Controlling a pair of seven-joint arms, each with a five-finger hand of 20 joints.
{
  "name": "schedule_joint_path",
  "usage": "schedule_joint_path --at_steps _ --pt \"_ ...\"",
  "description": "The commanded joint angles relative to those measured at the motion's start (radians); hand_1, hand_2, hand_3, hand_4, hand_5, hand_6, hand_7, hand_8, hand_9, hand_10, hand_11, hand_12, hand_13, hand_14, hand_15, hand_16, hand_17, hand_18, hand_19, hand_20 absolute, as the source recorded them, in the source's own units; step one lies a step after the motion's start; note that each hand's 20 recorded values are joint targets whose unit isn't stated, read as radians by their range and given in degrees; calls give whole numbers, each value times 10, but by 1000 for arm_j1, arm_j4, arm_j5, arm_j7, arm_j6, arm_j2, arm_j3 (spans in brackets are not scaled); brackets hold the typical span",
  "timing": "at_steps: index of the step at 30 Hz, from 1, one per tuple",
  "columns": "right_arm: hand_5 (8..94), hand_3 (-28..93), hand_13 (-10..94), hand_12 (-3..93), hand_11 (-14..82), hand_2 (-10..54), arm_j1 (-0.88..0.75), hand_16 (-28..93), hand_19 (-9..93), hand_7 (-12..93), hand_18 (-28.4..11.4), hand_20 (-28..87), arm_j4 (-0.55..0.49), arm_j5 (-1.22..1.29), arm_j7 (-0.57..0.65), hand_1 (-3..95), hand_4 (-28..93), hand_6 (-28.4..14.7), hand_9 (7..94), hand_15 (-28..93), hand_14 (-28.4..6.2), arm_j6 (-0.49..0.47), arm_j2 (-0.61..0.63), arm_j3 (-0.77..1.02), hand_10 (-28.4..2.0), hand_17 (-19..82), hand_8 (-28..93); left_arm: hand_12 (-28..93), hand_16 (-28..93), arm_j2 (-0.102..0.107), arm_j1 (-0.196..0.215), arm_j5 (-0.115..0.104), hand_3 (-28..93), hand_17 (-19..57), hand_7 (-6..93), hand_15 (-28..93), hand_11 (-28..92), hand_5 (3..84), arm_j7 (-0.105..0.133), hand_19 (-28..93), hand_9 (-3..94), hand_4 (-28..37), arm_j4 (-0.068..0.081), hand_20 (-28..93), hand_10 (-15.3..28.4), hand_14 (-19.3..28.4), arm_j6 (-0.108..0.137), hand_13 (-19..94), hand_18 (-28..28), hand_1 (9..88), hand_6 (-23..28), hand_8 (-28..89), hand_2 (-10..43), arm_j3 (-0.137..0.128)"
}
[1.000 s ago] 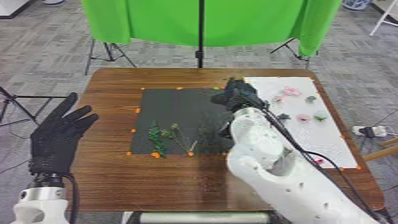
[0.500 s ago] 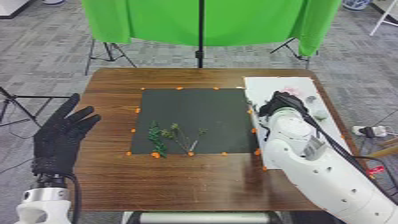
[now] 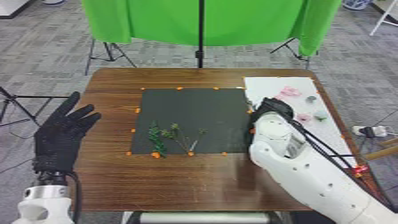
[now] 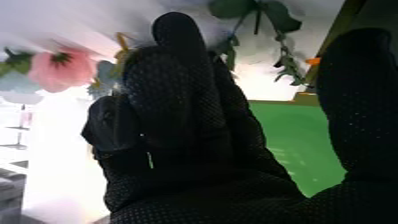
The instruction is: Arrange flowers
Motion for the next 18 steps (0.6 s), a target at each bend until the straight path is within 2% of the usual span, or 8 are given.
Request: schedule_joint_path --at_steps 1,2,6,7,9,11,15,18 --pt "655 700 708 187 465 -95 -5 132 932 125 -284 508 105 -15 23 361 -244 -62 709 791 -149 -28 -5 -104 -206 416 -104 138 -63 -14 -5 3 749 -84 89 544 270 369 -17 487 361 -241 12 221 193 260 -21 262 253 237 85 -72 90 1" --pt "666 699 710 190 481 -95 -6 132 932 132 -284 508 111 -14 29 374 -247 -57 709 792 -146 -18 3 -119 -201 417 -105 138 -63 -9 -2 0 749 -84 89 544 270 369 -8 487 361 -241 11 221 193 260 -15 262 253 237 85 -72 91 4" --pt "742 719 731 195 523 -95 -52 140 932 160 -284 509 119 -35 -6 436 -275 -30 734 786 -128 27 22 -123 -174 434 -82 138 -63 -13 4 -1 748 -84 89 544 270 370 -12 486 362 -242 10 220 193 261 -14 262 252 236 85 -72 92 0" --pt "800 662 757 240 497 -95 -53 154 932 159 -283 525 121 -18 8 512 -280 -24 772 780 -111 49 26 -131 -144 450 -8 138 -63 -12 4 -3 748 -84 89 544 270 370 -10 487 362 -242 10 220 193 261 -15 262 253 236 85 -72 92 1" --pt "876 640 794 286 456 -95 -77 173 932 164 -272 544 113 -7 -21 573 -282 -11 836 767 -89 61 35 -112 -107 471 40 138 -63 -12 5 -4 749 -84 89 543 271 370 -5 487 362 -243 11 220 193 260 -15 263 253 236 86 -72 92 1" --pt "909 625 810 299 414 -95 -97 180 932 161 -261 557 105 -20 -70 606 -283 -15 876 761 -73 103 48 -97 -91 475 51 138 -63 -14 7 -4 748 -84 88 543 271 370 -4 486 362 -243 10 220 194 260 -14 262 252 236 86 -72 93 -1" --pt "908 690 812 295 415 -95 -114 194 932 172 -247 591 76 -7 -91 587 -283 -29 887 765 -68 194 70 -70 -109 473 102 138 -63 -15 12 -3 749 -84 88 543 271 370 -5 485 362 -244 8 219 193 261 -13 262 251 235 86 -72 93 -6" --pt "904 746 800 290 462 -95 -101 205 932 182 -243 624 72 -26 -103 566 -283 -41 870 790 -78 277 84 -74 -122 465 150 138 -63 -14 22 -8 749 -84 88 544 271 370 2 486 363 -244 5 219 193 261 -10 262 251 235 86 -72 94 -8"
